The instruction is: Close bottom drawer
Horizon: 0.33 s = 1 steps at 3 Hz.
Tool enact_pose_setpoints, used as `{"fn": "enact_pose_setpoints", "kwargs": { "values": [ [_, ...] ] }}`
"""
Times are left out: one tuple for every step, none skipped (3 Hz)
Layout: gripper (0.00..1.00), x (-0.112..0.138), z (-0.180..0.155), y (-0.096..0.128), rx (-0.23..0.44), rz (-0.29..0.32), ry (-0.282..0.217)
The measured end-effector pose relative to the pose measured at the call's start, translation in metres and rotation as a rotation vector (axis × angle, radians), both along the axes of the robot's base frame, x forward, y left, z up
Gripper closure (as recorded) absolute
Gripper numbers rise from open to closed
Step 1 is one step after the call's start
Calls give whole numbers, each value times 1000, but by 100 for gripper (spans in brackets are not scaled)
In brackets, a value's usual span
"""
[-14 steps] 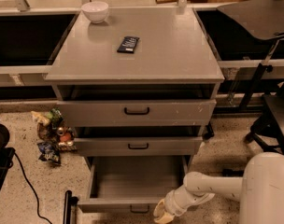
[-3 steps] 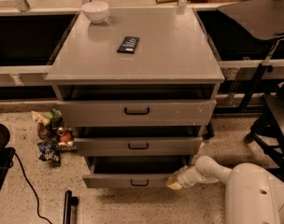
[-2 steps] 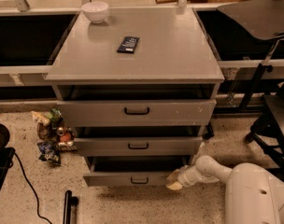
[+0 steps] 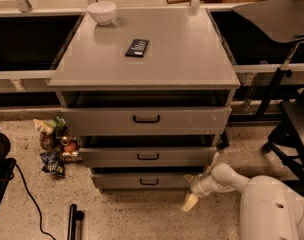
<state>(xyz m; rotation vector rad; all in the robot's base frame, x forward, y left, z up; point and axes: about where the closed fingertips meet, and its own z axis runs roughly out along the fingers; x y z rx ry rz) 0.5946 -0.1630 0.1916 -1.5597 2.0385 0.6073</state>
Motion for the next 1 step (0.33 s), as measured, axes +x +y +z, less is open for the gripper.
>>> {"fn": "enact_pose_setpoints", "kwargs": {
  "values": [
    [0,-24,33,20,74,123,37]
  ]
}}
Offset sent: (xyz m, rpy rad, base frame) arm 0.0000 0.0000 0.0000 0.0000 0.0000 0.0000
